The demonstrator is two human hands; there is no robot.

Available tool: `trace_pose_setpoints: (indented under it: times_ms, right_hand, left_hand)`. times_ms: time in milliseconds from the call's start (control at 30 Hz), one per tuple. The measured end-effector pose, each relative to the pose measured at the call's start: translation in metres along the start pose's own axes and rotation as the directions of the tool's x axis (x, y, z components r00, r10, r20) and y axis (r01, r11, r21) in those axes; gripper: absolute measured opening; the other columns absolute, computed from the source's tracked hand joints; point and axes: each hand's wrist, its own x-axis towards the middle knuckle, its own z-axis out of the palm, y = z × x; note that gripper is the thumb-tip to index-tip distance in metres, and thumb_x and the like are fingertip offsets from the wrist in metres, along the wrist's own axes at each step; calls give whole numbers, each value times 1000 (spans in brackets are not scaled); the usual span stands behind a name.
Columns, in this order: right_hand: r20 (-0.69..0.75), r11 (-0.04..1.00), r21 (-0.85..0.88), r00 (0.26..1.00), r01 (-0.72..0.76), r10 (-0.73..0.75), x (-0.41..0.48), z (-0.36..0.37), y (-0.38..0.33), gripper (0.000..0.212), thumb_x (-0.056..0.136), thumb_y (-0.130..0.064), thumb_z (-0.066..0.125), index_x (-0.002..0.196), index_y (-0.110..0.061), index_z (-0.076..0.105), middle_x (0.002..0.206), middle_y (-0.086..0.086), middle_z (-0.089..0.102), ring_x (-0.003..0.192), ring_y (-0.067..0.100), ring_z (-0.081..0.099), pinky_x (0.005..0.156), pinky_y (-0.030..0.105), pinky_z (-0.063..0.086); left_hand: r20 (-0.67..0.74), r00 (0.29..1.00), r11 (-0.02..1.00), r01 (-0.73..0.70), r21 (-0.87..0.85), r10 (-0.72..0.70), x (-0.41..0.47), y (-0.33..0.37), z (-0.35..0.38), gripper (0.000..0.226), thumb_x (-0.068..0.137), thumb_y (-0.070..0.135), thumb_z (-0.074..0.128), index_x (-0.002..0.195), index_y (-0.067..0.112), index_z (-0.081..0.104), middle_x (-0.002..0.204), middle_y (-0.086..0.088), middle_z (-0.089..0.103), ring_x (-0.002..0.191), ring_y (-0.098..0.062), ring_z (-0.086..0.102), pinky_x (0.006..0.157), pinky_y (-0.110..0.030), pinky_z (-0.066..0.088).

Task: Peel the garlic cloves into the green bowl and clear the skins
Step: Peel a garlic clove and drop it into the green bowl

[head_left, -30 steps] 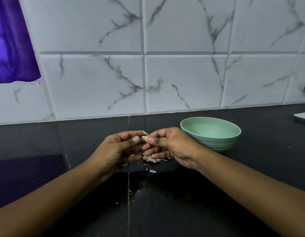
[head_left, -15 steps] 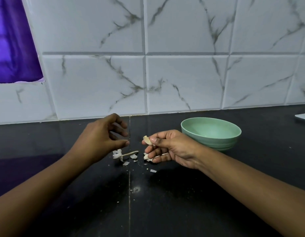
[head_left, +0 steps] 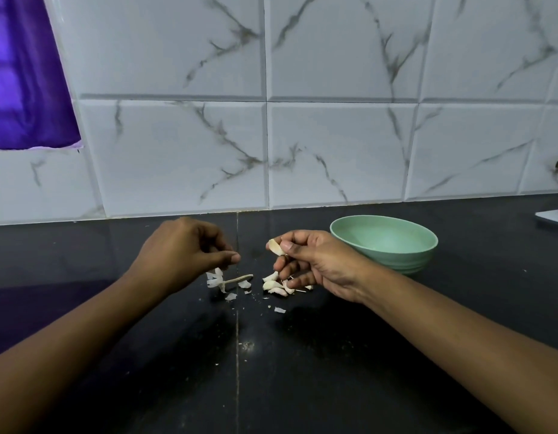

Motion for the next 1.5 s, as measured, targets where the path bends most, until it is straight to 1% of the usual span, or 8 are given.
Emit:
trace_pose_setpoints:
  times_ms: [233,467,633,967,1067,1200,1367,1500]
  right_hand:
    - [-80,996,-80,996,38,-44,1,-4,0,12,96,-6,49,102,-3,59,73,7,58,52,5,57,45,16,49]
    - [171,979,-34,964,-199,202,-1,-2,5,6,99,-6,42,98,-8,48,91,15,67,77,18,69,67,30,58]
    - [3,991,-6,991,-137,137,7,-9,9,9,98,-8,44,90,-10,49,93,13,65,81,19,66,66,27,57]
    - [-176,980,-195,982,38,-73,11,-13,4,13,100,-13,42,88,-16,44,83,5,60,70,12,57,63,22,48]
    - [-208,964,-265,976,2,-59,11,-12,5,14,101,-13,41,87,-15,42,78,8,59,64,12,55,58,21,46]
    - [-167,960,-269,986,-74,29,10,-4,10,14,100,-12,41,87,-16,42,79,7,62,67,13,58,61,19,45]
    - [-26,990,-77,993,-117,115,4,2,9,12,99,-8,42,90,-14,46,85,8,61,73,16,61,71,25,52]
    - [-1,994,-60,995,-96,96,-1,0,1,6,97,-7,46,97,-8,52,83,7,57,64,10,59,63,27,57]
  left_hand:
    - [263,955,982,-165,91,136,-2,0,17,31,91,35,60,121,41,58,109,24,61,86,12,56,74,-5,35]
    - [559,826,976,-175,126,76,-1,-10,28,50,96,44,45,144,28,39,148,15,38,132,0,37,102,-11,25]
    - [621,769,971,-234,55,150,2,-19,23,114,53,98,14,142,32,42,147,25,33,133,10,29,111,-14,19]
    - [685,671,920,14,-393,283,-9,5,14,41,91,34,54,131,25,55,136,23,52,127,9,43,105,-11,32]
    - [573,792,931,15,-364,211,-7,2,12,55,81,65,50,129,38,50,133,33,49,125,17,38,101,-1,28]
    - [755,651,994,9,-111,79,-8,-5,16,116,45,99,36,146,44,18,145,34,7,135,14,4,108,-9,4]
    - [788,561,898,167,-407,253,-10,0,8,82,68,81,53,139,44,31,146,33,29,135,15,24,111,-11,21]
    - [601,783,834,219,-506,159,-1,-9,-2,62,69,58,72,120,25,60,120,14,66,118,-4,58,98,-16,44]
